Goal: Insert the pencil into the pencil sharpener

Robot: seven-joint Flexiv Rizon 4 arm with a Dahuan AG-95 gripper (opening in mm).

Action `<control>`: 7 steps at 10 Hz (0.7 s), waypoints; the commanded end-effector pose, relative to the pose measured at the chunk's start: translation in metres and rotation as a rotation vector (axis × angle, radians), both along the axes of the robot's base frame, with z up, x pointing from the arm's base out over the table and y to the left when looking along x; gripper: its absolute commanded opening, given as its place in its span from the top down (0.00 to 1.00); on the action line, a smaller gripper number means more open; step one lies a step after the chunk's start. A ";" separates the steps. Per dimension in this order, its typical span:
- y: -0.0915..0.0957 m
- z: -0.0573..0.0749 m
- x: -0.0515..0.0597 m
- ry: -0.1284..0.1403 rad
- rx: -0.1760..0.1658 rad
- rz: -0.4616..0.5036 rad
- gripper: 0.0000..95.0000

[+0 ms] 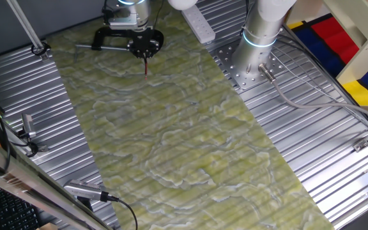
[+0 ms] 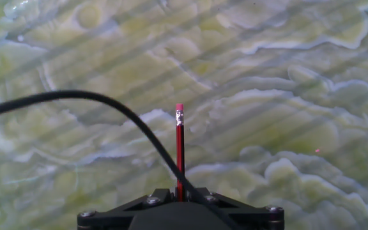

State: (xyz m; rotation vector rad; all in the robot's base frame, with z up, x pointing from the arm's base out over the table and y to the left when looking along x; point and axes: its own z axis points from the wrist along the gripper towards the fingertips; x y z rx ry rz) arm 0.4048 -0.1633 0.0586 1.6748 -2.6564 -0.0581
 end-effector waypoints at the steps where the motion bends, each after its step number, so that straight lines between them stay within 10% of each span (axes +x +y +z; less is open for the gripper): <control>1: -0.002 0.000 -0.002 -0.001 0.000 0.004 1.00; 7: -0.005 -0.001 -0.004 -0.007 0.004 0.016 1.00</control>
